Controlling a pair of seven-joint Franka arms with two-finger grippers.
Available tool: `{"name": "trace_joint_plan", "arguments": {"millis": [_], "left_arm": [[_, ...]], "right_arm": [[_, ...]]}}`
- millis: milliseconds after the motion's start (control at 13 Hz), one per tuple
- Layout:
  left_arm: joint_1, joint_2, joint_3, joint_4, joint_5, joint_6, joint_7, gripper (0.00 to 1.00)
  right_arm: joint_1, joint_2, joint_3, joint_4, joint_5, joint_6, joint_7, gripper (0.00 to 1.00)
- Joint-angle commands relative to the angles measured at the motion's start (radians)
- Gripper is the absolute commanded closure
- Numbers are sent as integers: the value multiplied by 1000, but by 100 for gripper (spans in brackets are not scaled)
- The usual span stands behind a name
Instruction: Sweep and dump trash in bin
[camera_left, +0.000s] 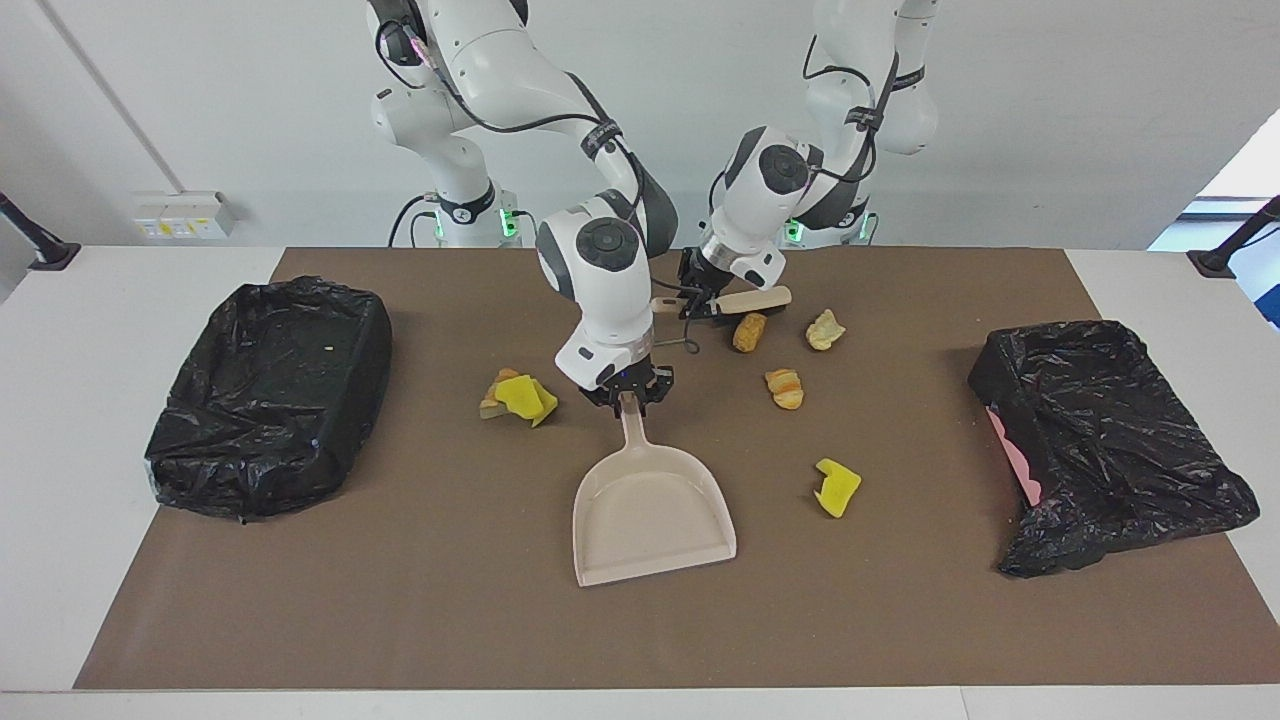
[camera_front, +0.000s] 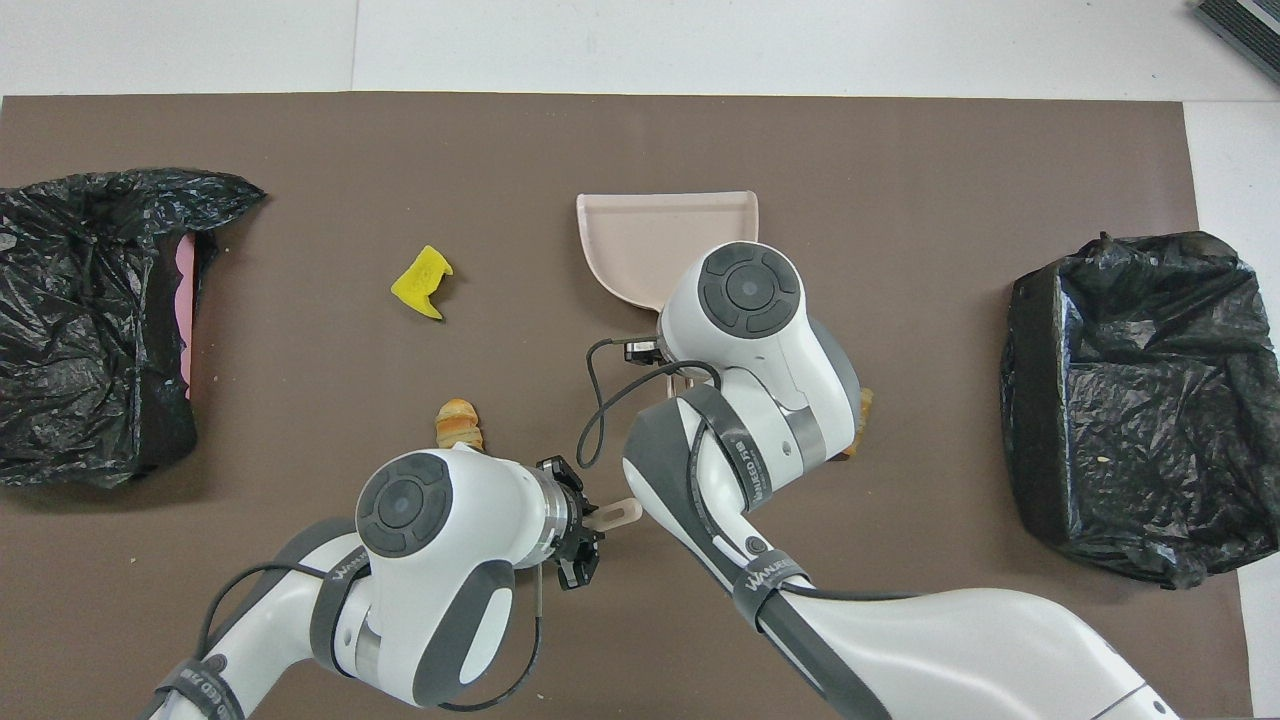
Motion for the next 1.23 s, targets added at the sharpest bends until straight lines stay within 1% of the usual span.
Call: {"name": "trace_joint_plan", "arguments": {"millis": [0, 77, 231, 308, 462, 539, 616, 771, 925, 1002, 1079, 1156], "left_arm": [[66, 57, -12, 77, -1, 1, 67, 100], [77, 75, -10, 119, 21, -25, 78, 100], [86, 116, -10, 236, 47, -158, 78, 100], [87, 121, -10, 279, 47, -212, 78, 100], [87, 97, -10, 296, 59, -283, 83, 100], [89, 92, -10, 316, 86, -338, 98, 100], [87, 90, -10, 321, 110, -390, 145, 100], [112, 78, -8, 319, 114, -502, 266, 100], [133, 61, -8, 309, 156, -603, 400, 100], [147, 48, -8, 298, 171, -646, 472, 100], [167, 37, -8, 283, 180, -685, 536, 100], [176, 22, -8, 260, 215, -708, 590, 100]], "right_arm": [[-68, -30, 8, -32, 168, 5, -196, 100], [-78, -37, 5, -32, 210, -4, -322, 100], [-111, -81, -2, -34, 202, -88, -523, 100], [-139, -114, -2, -35, 178, -128, -597, 100], [-186, -157, -1, -37, 82, -206, -778, 100], [-203, -168, -2, -38, 64, -247, -873, 100], [-216, -171, -2, -40, 44, -261, -941, 100], [-237, -177, -1, -60, -28, -251, -1162, 100], [-250, -178, -1, -72, -54, -231, -1365, 100], [-239, -184, -1, -86, -89, -219, -1418, 100], [-224, -200, 2, -106, -156, -206, -1456, 100], [-204, -207, 1, -123, -184, -202, -1478, 100]]}}
